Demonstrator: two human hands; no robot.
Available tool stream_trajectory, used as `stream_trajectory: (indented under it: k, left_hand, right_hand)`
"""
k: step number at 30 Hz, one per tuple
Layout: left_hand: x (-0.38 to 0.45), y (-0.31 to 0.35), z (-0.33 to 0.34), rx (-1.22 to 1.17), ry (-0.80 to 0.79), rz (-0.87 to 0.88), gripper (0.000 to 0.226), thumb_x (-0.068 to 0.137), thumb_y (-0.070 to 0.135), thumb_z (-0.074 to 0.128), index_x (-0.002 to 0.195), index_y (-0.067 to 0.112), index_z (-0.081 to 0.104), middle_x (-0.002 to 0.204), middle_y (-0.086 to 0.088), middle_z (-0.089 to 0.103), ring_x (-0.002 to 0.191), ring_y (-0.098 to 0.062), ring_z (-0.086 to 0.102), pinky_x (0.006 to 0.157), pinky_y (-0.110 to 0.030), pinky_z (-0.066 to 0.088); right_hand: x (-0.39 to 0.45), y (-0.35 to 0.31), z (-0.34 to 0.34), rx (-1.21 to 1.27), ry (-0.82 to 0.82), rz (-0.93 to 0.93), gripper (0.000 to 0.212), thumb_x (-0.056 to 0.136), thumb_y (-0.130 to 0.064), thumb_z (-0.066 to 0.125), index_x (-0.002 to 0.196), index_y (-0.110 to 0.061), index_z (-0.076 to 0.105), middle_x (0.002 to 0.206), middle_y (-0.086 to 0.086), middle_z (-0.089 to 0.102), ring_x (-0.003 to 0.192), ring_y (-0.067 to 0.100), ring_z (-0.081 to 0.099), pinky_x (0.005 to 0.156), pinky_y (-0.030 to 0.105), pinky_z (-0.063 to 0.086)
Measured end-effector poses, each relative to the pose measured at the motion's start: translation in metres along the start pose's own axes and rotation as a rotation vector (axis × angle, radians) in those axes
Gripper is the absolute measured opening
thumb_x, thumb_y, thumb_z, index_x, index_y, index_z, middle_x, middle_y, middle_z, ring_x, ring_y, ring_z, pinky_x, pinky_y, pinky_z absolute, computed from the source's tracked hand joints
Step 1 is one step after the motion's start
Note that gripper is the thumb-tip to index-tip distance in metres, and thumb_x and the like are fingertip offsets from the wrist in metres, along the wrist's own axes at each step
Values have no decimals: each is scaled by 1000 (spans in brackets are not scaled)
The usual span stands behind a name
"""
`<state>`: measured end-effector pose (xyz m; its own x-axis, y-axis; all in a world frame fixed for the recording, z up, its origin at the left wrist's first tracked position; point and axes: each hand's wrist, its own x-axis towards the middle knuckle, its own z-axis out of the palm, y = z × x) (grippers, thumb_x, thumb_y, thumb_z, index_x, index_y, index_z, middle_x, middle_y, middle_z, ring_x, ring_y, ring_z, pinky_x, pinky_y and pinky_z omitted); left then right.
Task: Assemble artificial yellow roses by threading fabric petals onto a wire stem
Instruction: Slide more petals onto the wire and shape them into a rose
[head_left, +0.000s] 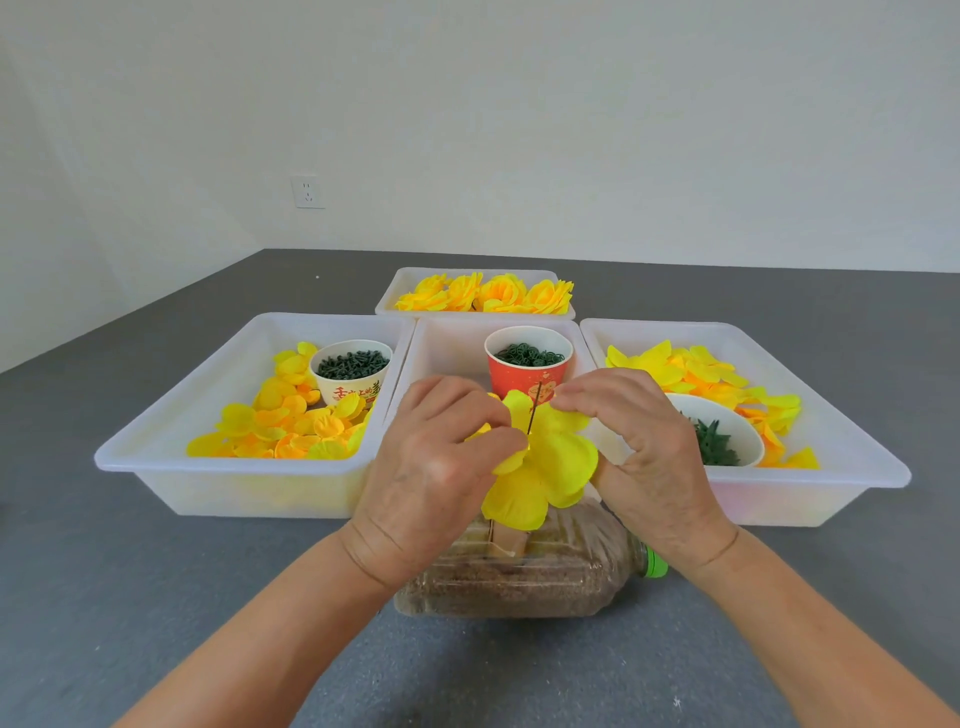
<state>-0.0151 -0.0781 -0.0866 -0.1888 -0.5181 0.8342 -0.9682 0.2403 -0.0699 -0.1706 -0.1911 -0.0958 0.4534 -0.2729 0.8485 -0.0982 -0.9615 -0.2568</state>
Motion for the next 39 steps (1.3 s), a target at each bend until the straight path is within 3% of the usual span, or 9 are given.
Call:
stream_trajectory:
  k: [4, 7, 10, 21, 26, 34, 39]
  left_hand:
    - [-2, -1, 2, -5, -17, -6, 30, 57, -14, 76, 79, 6, 73, 81, -6, 67, 77, -27, 58, 75, -33, 40]
    - [-3, -3, 4, -52, -9, -57, 19, 67, -4, 75, 84, 6, 73, 87, -5, 68, 83, -25, 57, 74, -37, 43]
    - [-3, -6, 6, -76, -23, -98, 23, 66, -1, 72, 87, 6, 74, 93, -4, 71, 91, -20, 55, 79, -36, 41]
    - [-6, -9, 3, -90, -90, -87, 19, 70, -1, 72, 87, 6, 75, 93, -2, 73, 87, -25, 67, 79, -38, 40]
    - [-9, -10, 1, -96, -116, -73, 21, 68, -3, 70, 86, 6, 75, 91, -2, 73, 86, -25, 67, 79, -37, 40]
    - [-12, -10, 2, -90, -125, -61, 27, 63, -5, 73, 87, 6, 75, 91, -2, 73, 84, -23, 66, 77, -36, 41]
    - [-13, -10, 2, -100, -119, -70, 22, 66, 0, 71, 87, 7, 75, 90, -1, 72, 85, -22, 63, 78, -36, 42]
  right_hand:
    - [-4, -2, -2, -47, -6, -74, 21, 73, 0, 72, 93, -7, 73, 103, 6, 67, 99, 28, 56, 79, 49, 46]
    - [-4, 0, -2, -60, -10, -93, 21, 70, 4, 73, 88, -8, 75, 101, 7, 68, 96, 31, 57, 76, 50, 47]
    - [-5, 1, -1, -57, -9, -91, 26, 67, 10, 74, 85, -8, 75, 99, 7, 68, 95, 32, 58, 74, 51, 48]
    - [-12, -1, -1, -36, -46, -84, 14, 80, -10, 63, 84, -8, 75, 96, 4, 69, 93, 30, 60, 77, 46, 48]
    - [-16, -1, -1, -64, -68, -88, 17, 70, -1, 72, 84, -10, 76, 95, 1, 70, 92, 27, 60, 78, 44, 47]
    - [-18, 1, 0, -14, -84, -61, 21, 67, 1, 72, 85, -10, 76, 93, -2, 71, 92, 21, 59, 75, 46, 48]
    - [-20, 0, 1, 3, -98, -70, 25, 64, 4, 71, 85, -8, 75, 92, 0, 71, 90, 26, 62, 74, 48, 49]
